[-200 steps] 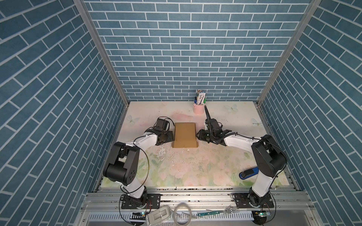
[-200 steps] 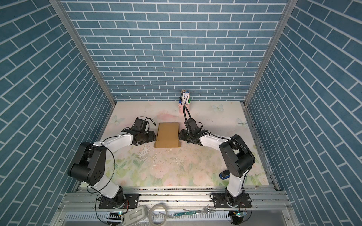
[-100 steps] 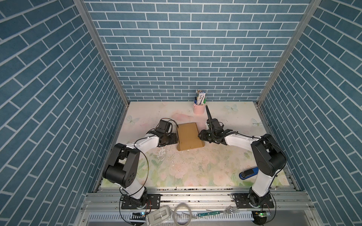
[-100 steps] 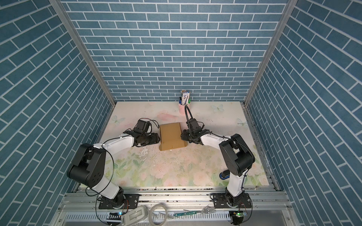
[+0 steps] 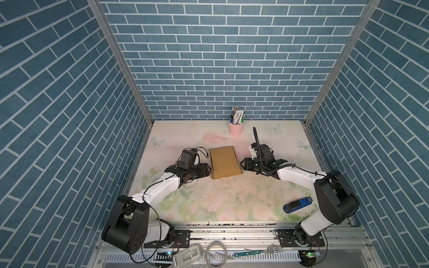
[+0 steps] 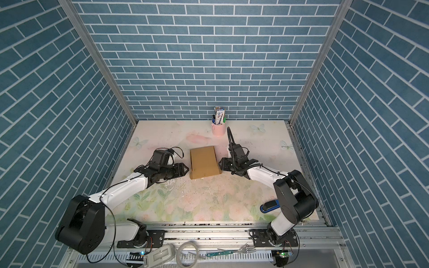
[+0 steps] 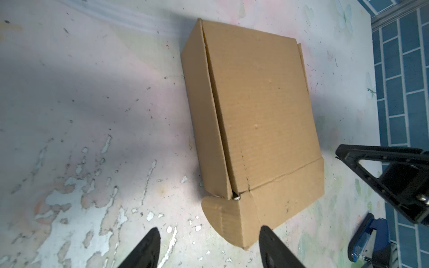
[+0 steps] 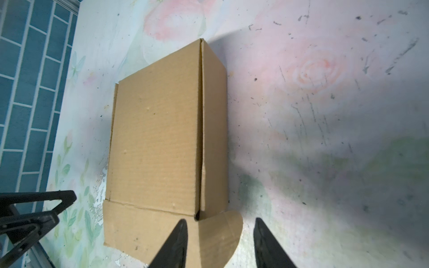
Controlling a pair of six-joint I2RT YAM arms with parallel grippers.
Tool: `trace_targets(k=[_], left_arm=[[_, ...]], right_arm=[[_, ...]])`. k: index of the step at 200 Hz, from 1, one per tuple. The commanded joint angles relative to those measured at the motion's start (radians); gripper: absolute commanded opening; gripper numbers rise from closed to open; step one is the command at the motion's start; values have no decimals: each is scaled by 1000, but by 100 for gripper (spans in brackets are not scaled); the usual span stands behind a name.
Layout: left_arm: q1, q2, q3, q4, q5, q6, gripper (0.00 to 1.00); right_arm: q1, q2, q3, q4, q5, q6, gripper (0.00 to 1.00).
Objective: Fold the paper box
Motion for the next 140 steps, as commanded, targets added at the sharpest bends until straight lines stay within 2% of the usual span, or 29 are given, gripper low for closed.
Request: trace_targets(k=[1, 31, 68, 140], left_arm=[[-40, -19, -5, 63, 20, -57, 69], [-102, 26, -27, 118, 8, -93, 69], [-146, 88, -13, 128, -22, -92, 69], [-160, 125, -13, 143, -49, -77, 69]], right_arm=[[-3, -18, -21, 42, -57, -26, 48], [-3, -7, -36, 93, -109, 7, 48], [8, -1, -62, 120, -115, 35, 47], [39, 23, -76, 135, -86, 38, 46]])
